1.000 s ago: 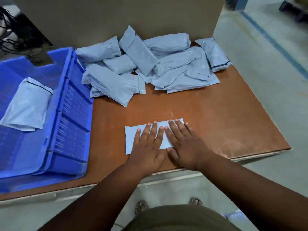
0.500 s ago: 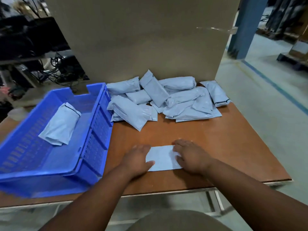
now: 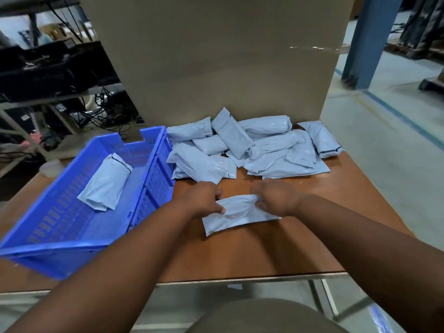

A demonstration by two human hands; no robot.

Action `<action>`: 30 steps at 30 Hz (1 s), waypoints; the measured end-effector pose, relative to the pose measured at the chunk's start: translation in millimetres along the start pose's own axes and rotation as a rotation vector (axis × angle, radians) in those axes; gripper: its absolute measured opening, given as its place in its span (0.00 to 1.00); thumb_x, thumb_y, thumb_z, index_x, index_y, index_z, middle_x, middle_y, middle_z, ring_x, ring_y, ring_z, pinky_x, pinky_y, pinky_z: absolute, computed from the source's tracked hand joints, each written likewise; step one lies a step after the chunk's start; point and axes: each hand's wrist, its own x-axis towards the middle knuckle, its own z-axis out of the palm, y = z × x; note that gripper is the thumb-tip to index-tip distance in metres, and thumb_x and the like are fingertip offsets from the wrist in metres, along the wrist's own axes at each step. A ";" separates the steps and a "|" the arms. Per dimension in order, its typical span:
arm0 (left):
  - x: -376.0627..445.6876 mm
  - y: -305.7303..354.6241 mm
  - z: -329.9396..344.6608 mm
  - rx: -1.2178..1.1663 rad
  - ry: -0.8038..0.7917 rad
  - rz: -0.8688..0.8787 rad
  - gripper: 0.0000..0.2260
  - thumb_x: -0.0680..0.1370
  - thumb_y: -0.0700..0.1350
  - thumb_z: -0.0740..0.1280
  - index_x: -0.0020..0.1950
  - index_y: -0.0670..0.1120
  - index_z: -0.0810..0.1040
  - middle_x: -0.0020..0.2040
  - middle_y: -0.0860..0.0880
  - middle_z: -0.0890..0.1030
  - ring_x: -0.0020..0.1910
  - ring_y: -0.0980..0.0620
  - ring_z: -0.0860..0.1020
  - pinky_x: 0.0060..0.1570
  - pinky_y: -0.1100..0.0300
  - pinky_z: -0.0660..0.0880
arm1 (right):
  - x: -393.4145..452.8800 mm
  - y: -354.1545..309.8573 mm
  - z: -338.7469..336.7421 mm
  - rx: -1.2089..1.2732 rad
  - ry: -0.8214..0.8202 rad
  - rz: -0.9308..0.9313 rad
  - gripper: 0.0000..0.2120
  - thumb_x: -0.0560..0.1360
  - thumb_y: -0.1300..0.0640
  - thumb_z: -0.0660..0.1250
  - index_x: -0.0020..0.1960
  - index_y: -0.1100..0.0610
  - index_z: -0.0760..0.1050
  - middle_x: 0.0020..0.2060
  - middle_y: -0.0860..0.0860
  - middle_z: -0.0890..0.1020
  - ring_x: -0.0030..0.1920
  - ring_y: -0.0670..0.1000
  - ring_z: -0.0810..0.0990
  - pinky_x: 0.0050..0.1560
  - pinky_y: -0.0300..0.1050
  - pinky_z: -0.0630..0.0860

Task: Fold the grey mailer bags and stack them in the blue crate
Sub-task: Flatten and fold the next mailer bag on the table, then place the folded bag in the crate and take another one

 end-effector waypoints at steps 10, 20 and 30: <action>-24.5 -9.9 -134.3 0.275 0.249 -0.181 0.20 0.75 0.56 0.77 0.36 0.44 0.74 0.35 0.50 0.75 0.41 0.47 0.75 0.36 0.51 0.65 | 90.9 -14.0 -141.5 -0.263 0.427 -0.154 0.10 0.76 0.55 0.67 0.56 0.47 0.77 0.52 0.49 0.82 0.57 0.58 0.76 0.49 0.52 0.68; -92.0 -134.2 -163.8 0.218 0.314 -0.518 0.14 0.74 0.56 0.77 0.37 0.50 0.78 0.37 0.52 0.78 0.45 0.47 0.79 0.39 0.55 0.66 | 232.9 -145.7 -168.2 -0.330 0.552 -0.206 0.10 0.78 0.53 0.68 0.59 0.49 0.80 0.58 0.52 0.78 0.61 0.58 0.75 0.56 0.54 0.71; -96.7 -315.2 -120.6 0.076 0.243 -0.619 0.18 0.72 0.59 0.77 0.38 0.49 0.74 0.40 0.53 0.75 0.48 0.49 0.78 0.40 0.57 0.66 | 390.0 -280.2 -103.2 -0.255 0.331 -0.120 0.13 0.79 0.59 0.65 0.61 0.52 0.82 0.61 0.56 0.80 0.62 0.62 0.81 0.58 0.53 0.78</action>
